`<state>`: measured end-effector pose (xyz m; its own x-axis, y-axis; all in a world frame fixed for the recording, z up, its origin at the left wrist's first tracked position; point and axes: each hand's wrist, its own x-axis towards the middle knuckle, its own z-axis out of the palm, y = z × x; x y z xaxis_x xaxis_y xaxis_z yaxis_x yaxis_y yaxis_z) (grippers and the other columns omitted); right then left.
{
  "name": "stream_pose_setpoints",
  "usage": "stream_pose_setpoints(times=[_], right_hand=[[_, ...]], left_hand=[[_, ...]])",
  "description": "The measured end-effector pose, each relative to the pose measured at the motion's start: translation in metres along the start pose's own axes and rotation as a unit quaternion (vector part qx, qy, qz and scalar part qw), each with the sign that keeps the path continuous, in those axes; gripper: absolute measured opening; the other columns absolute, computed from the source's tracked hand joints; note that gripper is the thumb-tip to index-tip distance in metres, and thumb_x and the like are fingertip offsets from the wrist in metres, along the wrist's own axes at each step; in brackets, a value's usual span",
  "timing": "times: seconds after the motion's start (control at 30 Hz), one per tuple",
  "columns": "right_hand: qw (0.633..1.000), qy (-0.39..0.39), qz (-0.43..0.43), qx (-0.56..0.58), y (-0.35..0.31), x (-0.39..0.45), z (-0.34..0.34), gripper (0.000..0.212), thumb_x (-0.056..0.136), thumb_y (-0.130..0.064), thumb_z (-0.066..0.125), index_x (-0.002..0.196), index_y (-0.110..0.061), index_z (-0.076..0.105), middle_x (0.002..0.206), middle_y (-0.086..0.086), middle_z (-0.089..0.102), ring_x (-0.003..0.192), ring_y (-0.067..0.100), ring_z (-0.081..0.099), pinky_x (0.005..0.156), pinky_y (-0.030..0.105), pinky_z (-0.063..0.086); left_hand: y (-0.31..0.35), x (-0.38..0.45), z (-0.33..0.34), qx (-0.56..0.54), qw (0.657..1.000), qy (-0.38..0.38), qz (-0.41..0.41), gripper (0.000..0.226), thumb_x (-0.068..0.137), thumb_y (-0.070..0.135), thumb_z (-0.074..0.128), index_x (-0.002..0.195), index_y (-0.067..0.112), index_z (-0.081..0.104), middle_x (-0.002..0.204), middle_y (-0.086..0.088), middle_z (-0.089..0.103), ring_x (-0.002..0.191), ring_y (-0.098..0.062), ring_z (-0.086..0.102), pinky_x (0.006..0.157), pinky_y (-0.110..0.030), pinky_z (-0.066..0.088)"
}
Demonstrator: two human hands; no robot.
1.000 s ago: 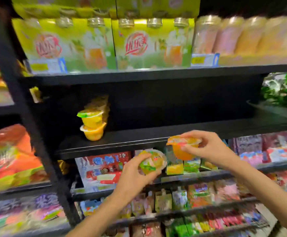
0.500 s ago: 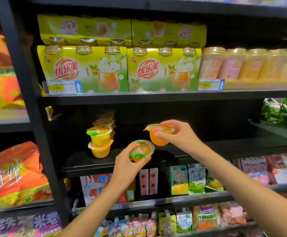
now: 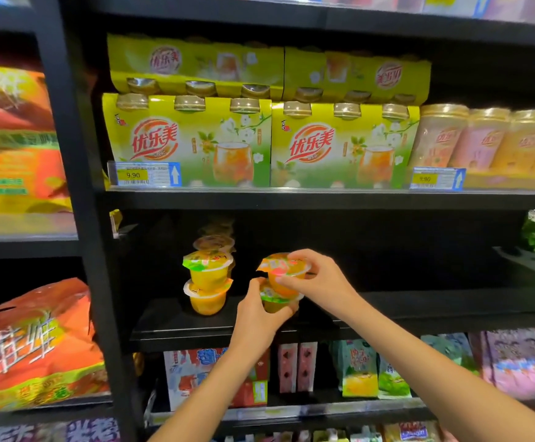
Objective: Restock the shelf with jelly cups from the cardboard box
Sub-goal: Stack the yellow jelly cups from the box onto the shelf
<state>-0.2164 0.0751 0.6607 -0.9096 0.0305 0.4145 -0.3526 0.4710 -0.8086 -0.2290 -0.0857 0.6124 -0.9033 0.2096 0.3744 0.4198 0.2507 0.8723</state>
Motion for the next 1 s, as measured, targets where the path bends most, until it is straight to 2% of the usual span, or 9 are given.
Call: stream_pose_setpoints(times=[0.2, 0.33, 0.47, 0.63, 0.73, 0.8, 0.87, 0.93, 1.0], right_hand=[[1.0, 0.017, 0.003, 0.019, 0.003, 0.009, 0.012, 0.056, 0.07, -0.051, 0.081, 0.119, -0.028, 0.063, 0.112, -0.005, 0.069, 0.102, 0.009, 0.069, 0.084, 0.037, 0.06], [0.999, 0.031, 0.006, 0.008, 0.006, 0.013, 0.022, 0.056, 0.074, -0.048, 0.08, 0.122, -0.029, 0.061, 0.115, -0.008, 0.066, 0.106, 0.009, 0.067, 0.085, 0.034, 0.06], [0.999, 0.037, 0.011, 0.001, 0.006, 0.014, 0.024, 0.051, 0.078, -0.04, 0.081, 0.123, -0.029, 0.059, 0.116, -0.01, 0.065, 0.106, 0.007, 0.066, 0.085, 0.032, 0.06], [0.999, 0.039, 0.013, 0.029, 0.005, 0.01, 0.026, 0.051, 0.079, -0.039, 0.08, 0.124, -0.028, 0.059, 0.116, -0.008, 0.066, 0.106, 0.008, 0.066, 0.085, 0.035, 0.06], [0.998, 0.037, 0.014, 0.054, 0.006, 0.009, 0.026, 0.054, 0.076, -0.041, 0.081, 0.124, -0.029, 0.059, 0.117, -0.006, 0.066, 0.108, 0.01, 0.066, 0.087, 0.037, 0.06], [0.997, 0.033, 0.004, 0.064, 0.006, 0.008, 0.025, 0.058, 0.074, -0.043, 0.082, 0.125, -0.029, 0.059, 0.119, -0.007, 0.065, 0.111, 0.01, 0.065, 0.089, 0.038, 0.059], [0.997, 0.028, -0.004, 0.069, 0.006, 0.007, 0.022, 0.069, 0.068, -0.054, 0.082, 0.128, -0.033, 0.056, 0.124, -0.008, 0.062, 0.115, 0.011, 0.062, 0.093, 0.037, 0.057], [0.998, 0.032, -0.008, 0.054, 0.006, 0.006, 0.016, 0.074, 0.065, -0.063, 0.077, 0.131, -0.038, 0.053, 0.13, -0.009, 0.057, 0.121, 0.008, 0.057, 0.1, 0.034, 0.052], [0.998, 0.05, -0.004, 0.038, 0.007, 0.0, 0.009, 0.073, 0.072, -0.065, 0.071, 0.136, -0.041, 0.047, 0.14, -0.013, 0.048, 0.13, 0.003, 0.047, 0.107, 0.029, 0.042]], left_hand=[[-0.006, 0.012, -0.002, 0.005, 1.0, -0.006, -0.017, 0.054, 0.077, 0.028, 0.081, 0.114, 0.034, 0.043, 0.098, 0.02, 0.06, 0.087, 0.01, 0.059, 0.064, -0.006, 0.046], [-0.012, 0.018, -0.001, 0.006, 1.0, -0.007, -0.018, 0.058, 0.076, 0.035, 0.082, 0.118, 0.036, 0.042, 0.107, 0.018, 0.06, 0.096, 0.004, 0.06, 0.071, -0.01, 0.047], [-0.016, 0.02, -0.001, 0.011, 1.0, -0.01, -0.023, 0.059, 0.075, 0.038, 0.081, 0.117, 0.039, 0.04, 0.108, 0.018, 0.058, 0.097, 0.003, 0.06, 0.072, -0.01, 0.047], [-0.02, 0.02, 0.001, 0.027, 0.999, -0.012, -0.024, 0.06, 0.075, 0.04, 0.08, 0.118, 0.041, 0.037, 0.113, 0.018, 0.056, 0.102, 0.0, 0.058, 0.078, -0.015, 0.05], [-0.021, 0.018, 0.0, 0.057, 0.998, -0.011, -0.019, 0.072, 0.071, 0.049, 0.079, 0.126, 0.041, 0.034, 0.122, 0.016, 0.051, 0.112, -0.004, 0.054, 0.09, -0.024, 0.051], [-0.019, 0.013, -0.001, 0.073, 0.997, -0.015, -0.012, 0.083, 0.071, 0.05, 0.079, 0.136, 0.039, 0.028, 0.13, 0.014, 0.046, 0.117, -0.003, 0.049, 0.092, -0.022, 0.047], [-0.017, 0.006, -0.002, 0.088, 0.996, -0.018, -0.007, 0.092, 0.074, 0.049, 0.078, 0.144, 0.036, 0.02, 0.139, 0.012, 0.037, 0.125, -0.003, 0.042, 0.096, -0.019, 0.041], [-0.015, -0.004, -0.002, 0.102, 0.995, -0.014, -0.007, 0.095, 0.077, 0.048, 0.075, 0.149, 0.034, 0.014, 0.148, 0.009, 0.026, 0.135, -0.007, 0.032, 0.105, -0.023, 0.035], [-0.012, -0.015, -0.002, 0.113, 0.994, -0.004, -0.004, 0.094, 0.08, 0.049, 0.072, 0.15, 0.035, 0.01, 0.153, 0.011, 0.016, 0.142, -0.009, 0.022, 0.11, -0.029, 0.031]])
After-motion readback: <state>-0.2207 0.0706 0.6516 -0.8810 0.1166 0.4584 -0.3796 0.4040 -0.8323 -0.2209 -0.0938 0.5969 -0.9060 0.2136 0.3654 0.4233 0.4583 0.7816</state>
